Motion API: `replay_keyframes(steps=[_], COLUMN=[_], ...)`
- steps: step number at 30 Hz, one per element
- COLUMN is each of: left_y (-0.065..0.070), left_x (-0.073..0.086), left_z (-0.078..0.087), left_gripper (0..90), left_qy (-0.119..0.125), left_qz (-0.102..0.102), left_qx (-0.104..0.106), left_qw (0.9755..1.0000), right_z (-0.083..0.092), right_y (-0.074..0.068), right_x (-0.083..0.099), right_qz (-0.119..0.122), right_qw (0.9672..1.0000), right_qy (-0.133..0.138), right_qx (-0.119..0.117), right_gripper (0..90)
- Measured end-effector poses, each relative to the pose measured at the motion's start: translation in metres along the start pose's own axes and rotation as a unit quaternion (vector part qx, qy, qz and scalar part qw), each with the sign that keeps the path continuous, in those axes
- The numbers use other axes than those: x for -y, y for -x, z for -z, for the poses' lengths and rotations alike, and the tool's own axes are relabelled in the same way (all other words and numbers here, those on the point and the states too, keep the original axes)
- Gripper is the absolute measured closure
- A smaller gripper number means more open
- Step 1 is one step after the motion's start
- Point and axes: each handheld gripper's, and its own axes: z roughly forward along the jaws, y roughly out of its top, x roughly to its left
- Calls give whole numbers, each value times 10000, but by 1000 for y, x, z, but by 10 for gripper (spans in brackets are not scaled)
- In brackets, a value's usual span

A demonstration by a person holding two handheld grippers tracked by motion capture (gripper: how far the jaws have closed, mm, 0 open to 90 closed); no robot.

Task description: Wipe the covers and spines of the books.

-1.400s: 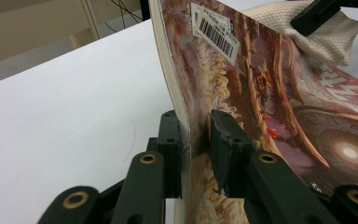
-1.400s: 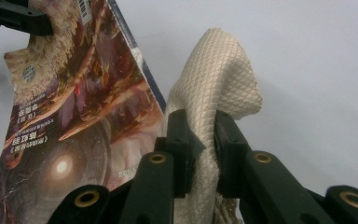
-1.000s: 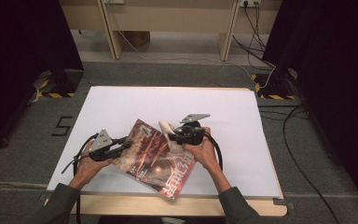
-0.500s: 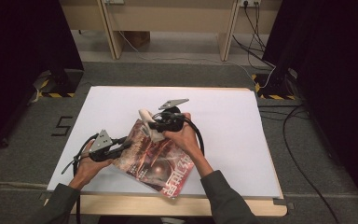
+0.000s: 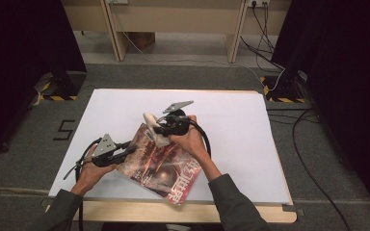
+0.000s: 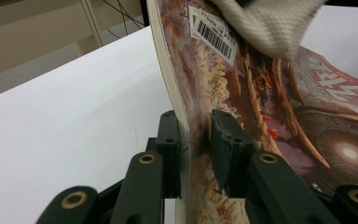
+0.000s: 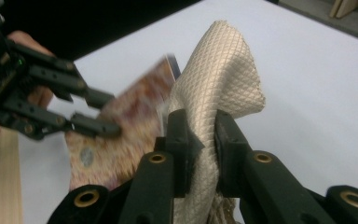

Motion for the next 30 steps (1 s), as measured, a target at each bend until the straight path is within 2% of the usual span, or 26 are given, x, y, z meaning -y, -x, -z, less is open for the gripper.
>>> replay_keyframes(steps=[2, 6, 9, 11, 18, 25, 29, 30], left_y=[0, 0, 0, 0, -1, 0, 0, 0], left_x=[0, -1, -1, -1, 0, 0, 1, 1], left_z=[0, -1, -1, -1, -1, -1, -1, -1], left_gripper=[737, 736, 735, 734, 734, 732, 730, 730], left_qy=[10, -8, -20, -14, -16, -37, -43, -48], left_qz=[5, 8, 8, 18, 13, -10, 0, -3], left_qx=[2, -4, -18, -20, -7, -38, -47, -50], left_qw=[10000, 10000, 10000, 10000, 10000, 10000, 10000, 10000], right_z=[7, 19, 21, 19, 2, -15, -20, -21], right_y=[4, 16, 20, 17, 2, -8, -11, -11], right_x=[12, 37, 42, 37, 3, -25, -34, -35], right_qz=[-2, -251, -394, -279, -53, -4, -3, 61], right_qw=[10000, 9995, 9991, 9994, 9999, 10000, 10000, 10000], right_qy=[-84, -160, -131, -207, -86, 21, 2, -33], right_qx=[45, 64, -7, 77, 23, -24, -47, -25], right_gripper=[787, 787, 787, 787, 786, 785, 784, 784])
